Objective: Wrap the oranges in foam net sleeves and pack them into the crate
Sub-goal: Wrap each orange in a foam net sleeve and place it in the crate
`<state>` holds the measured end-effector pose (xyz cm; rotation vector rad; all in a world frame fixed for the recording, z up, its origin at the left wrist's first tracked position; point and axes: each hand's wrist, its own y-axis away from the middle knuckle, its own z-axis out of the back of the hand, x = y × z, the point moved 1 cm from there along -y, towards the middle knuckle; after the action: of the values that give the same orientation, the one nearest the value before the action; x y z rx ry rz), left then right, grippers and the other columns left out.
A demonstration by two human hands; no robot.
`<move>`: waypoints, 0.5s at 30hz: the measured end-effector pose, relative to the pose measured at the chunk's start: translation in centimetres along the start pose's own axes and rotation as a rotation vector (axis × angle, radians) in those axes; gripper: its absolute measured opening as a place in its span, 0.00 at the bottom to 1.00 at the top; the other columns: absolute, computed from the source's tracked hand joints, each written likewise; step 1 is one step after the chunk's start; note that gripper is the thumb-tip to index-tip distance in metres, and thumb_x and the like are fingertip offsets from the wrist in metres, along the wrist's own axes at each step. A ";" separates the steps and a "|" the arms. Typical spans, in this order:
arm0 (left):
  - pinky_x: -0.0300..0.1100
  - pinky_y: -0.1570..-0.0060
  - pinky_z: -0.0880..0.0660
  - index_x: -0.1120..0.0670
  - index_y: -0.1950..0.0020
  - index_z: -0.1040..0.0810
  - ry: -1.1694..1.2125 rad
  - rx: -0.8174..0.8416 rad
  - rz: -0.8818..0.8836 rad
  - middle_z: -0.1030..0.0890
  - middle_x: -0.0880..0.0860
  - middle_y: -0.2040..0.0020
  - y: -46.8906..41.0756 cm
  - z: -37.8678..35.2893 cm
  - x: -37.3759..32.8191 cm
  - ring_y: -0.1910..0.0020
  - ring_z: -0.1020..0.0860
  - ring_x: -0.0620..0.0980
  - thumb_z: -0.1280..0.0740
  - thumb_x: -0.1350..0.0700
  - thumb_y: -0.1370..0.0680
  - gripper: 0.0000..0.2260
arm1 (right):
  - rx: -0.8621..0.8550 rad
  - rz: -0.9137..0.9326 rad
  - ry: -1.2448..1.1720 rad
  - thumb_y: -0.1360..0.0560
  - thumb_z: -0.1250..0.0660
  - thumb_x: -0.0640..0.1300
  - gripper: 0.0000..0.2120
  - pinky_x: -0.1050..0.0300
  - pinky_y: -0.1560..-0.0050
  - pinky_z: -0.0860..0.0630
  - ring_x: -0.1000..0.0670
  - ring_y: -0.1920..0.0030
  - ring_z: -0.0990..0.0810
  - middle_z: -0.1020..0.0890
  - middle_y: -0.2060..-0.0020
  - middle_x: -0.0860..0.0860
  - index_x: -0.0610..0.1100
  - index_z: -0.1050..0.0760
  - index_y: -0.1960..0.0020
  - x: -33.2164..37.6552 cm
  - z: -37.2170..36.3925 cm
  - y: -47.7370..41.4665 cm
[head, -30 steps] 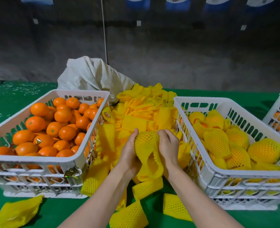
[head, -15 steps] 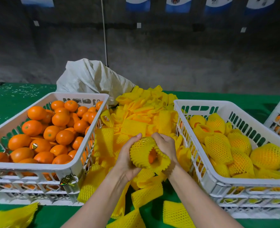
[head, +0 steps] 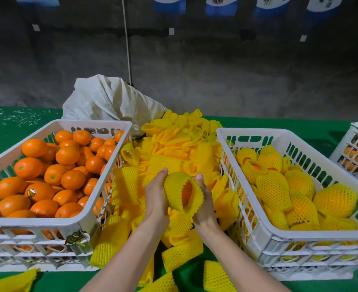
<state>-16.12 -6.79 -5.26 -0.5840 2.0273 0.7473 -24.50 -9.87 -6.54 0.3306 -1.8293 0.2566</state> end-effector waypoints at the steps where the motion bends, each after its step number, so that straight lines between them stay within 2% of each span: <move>1: 0.49 0.53 0.28 0.51 0.63 0.25 -0.016 -0.016 -0.023 0.22 0.58 0.58 -0.1 -0.1 -0.2 0.56 0.24 0.54 0.33 0.51 0.23 0.10 | 0.005 -0.032 -0.011 0.22 0.49 0.56 0.22 0.48 0.46 0.25 0.44 0.51 0.22 0.19 0.60 0.49 0.41 0.25 0.52 0.0 -0.1 -0.1; 3: 0.48 0.54 0.28 0.50 0.65 0.25 -0.019 -0.038 -0.046 0.22 0.56 0.61 -0.1 -0.2 -0.5 0.57 0.24 0.54 0.32 0.52 0.23 0.11 | 0.003 -0.126 -0.019 0.22 0.50 0.59 0.22 0.49 0.46 0.24 0.47 0.49 0.21 0.18 0.54 0.49 0.46 0.25 0.46 -0.2 -0.1 -0.4; 5: 0.48 0.55 0.27 0.51 0.65 0.25 0.001 -0.035 -0.029 0.22 0.54 0.62 0.0 -0.3 -0.5 0.60 0.23 0.55 0.31 0.52 0.24 0.10 | -0.007 -0.228 -0.092 0.20 0.47 0.57 0.15 0.57 0.56 0.23 0.53 0.55 0.20 0.17 0.59 0.54 0.51 0.25 0.49 -0.3 -0.1 -0.6; 6: 0.47 0.56 0.27 0.51 0.64 0.25 0.017 -0.024 -0.012 0.22 0.55 0.63 0.1 -0.3 -0.5 0.61 0.23 0.54 0.31 0.51 0.24 0.10 | -0.019 -0.257 -0.126 0.19 0.45 0.54 0.13 0.57 0.58 0.23 0.53 0.57 0.20 0.17 0.61 0.54 0.50 0.24 0.48 -0.3 -0.1 -0.7; 8: 0.47 0.56 0.26 0.53 0.62 0.24 0.058 -0.010 0.014 0.21 0.56 0.61 0.1 -0.3 -0.3 0.61 0.22 0.55 0.32 0.51 0.23 0.09 | -0.043 -0.272 -0.148 0.19 0.42 0.48 0.12 0.50 0.52 0.23 0.48 0.55 0.19 0.17 0.59 0.50 0.45 0.23 0.46 -0.1 -0.2 -0.8; 11: 0.47 0.57 0.27 0.57 0.59 0.27 0.054 -0.003 -0.014 0.23 0.60 0.55 0.0 -0.1 0.0 0.55 0.23 0.56 0.36 0.50 0.21 0.12 | -0.060 -0.299 -0.213 0.20 0.40 0.46 0.11 0.38 0.40 0.28 0.40 0.46 0.22 0.16 0.56 0.46 0.45 0.21 0.55 0.2 0.1 -0.9; 13: 0.47 0.58 0.28 0.57 0.56 0.28 0.030 0.019 -0.055 0.26 0.60 0.53 0.0 -0.1 0.1 0.54 0.26 0.57 0.39 0.49 0.20 0.12 | -0.038 -0.325 -0.296 0.21 0.40 0.47 0.11 0.38 0.38 0.30 0.37 0.43 0.23 0.17 0.52 0.42 0.44 0.21 0.53 0.5 0.3 -1.0; 15: 0.45 0.60 0.28 0.57 0.58 0.28 -0.007 0.029 -0.082 0.25 0.61 0.58 -0.1 -0.1 0.2 0.58 0.24 0.56 0.40 0.49 0.19 0.14 | -0.012 -0.347 -0.349 0.21 0.41 0.47 0.13 0.40 0.37 0.30 0.37 0.40 0.24 0.20 0.44 0.39 0.42 0.22 0.45 0.6 0.3 -1.0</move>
<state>-16.20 -6.97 -5.39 -0.6430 1.9924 0.6686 -24.57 -11.01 -6.07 0.7104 -2.0725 -0.0583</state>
